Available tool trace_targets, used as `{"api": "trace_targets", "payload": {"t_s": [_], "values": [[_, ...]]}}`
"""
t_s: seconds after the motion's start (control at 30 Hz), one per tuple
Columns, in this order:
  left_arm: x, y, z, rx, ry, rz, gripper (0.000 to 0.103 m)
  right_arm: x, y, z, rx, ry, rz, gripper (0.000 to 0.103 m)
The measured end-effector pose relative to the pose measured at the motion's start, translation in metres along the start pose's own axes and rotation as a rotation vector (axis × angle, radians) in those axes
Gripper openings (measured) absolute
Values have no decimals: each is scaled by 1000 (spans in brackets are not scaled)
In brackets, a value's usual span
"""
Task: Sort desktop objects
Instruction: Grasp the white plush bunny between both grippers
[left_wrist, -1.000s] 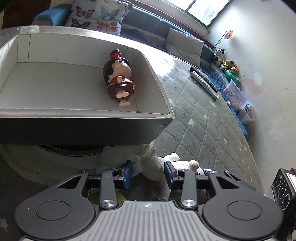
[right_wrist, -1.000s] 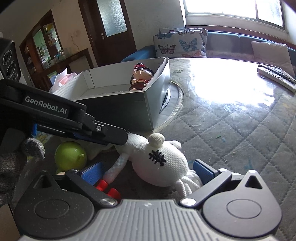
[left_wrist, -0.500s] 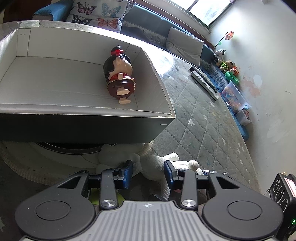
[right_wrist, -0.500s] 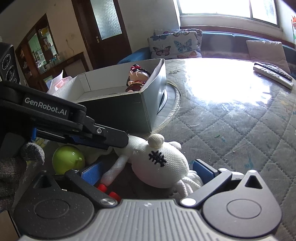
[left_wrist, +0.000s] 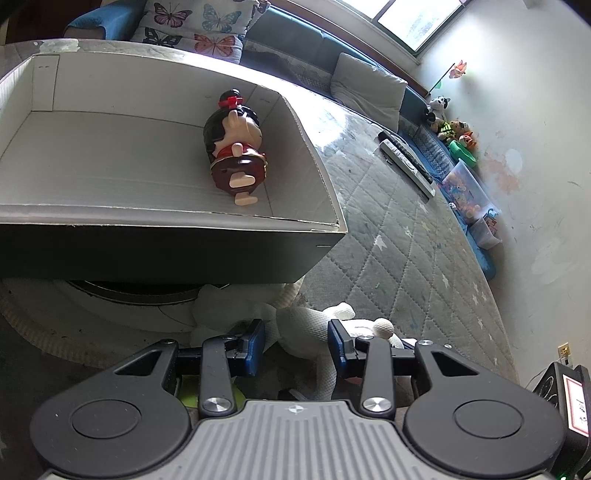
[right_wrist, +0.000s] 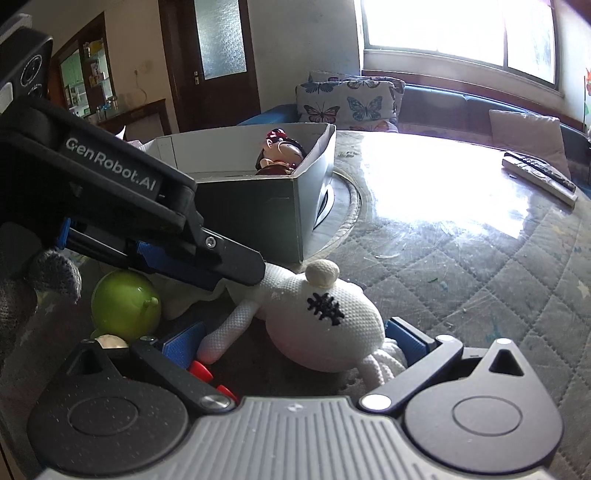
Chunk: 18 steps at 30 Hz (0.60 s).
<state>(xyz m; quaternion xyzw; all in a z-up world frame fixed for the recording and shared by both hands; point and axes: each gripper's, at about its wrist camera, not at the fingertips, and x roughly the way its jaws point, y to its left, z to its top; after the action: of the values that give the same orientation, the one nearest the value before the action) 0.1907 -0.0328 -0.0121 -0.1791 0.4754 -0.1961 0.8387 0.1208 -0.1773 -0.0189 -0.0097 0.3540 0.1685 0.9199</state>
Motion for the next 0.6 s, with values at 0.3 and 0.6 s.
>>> {"api": "trace_targets", "payload": {"t_s": [0.3, 0.6], "values": [[-1, 4, 2, -18, 1, -3, 40, -8, -13, 3, 54, 4, 40, 94], [7, 0, 7, -43, 2, -8, 40, -15, -24, 5, 99, 0, 42, 74]]}}
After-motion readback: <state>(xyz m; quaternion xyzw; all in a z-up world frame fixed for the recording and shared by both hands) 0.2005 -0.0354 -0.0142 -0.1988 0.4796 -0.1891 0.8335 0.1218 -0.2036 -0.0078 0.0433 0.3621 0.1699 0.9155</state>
